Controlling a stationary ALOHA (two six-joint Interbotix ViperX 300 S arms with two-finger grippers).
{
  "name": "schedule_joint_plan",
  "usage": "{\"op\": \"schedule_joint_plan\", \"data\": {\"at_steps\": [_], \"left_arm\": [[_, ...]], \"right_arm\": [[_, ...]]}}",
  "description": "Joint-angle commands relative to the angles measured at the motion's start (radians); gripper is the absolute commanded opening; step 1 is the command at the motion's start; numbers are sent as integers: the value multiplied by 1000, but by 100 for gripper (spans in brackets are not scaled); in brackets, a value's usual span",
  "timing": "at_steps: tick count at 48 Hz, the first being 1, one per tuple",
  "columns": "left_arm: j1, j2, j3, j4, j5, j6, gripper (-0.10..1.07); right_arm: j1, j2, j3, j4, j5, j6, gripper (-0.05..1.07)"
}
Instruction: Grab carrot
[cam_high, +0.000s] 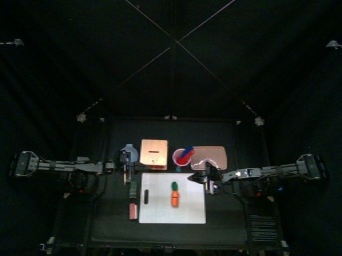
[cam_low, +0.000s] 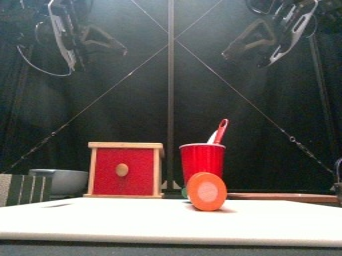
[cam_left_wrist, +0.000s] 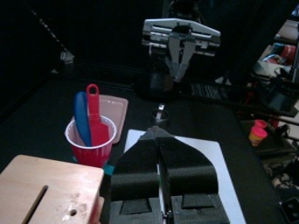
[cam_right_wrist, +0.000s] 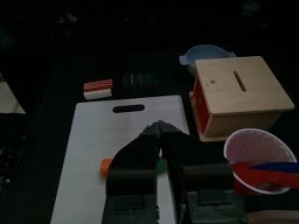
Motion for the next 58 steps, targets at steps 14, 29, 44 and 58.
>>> {"op": "schedule_joint_plan", "data": {"at_steps": [14,29,44,58], "left_arm": [[3,-2,-52,-38,71,3,8],[6,-2,-34,-44,71,2,9],[6,-2,-20,-48,75,2,9],[6,-2,-6,-48,63,2,9]], "right_arm": [[-8,-3,-18,-3,-2,-2,38],[-8,0,-15,-3,-2,-2,38],[-2,9,-11,14,-2,2,38],[-26,74,0,229,3,15,39]]}}
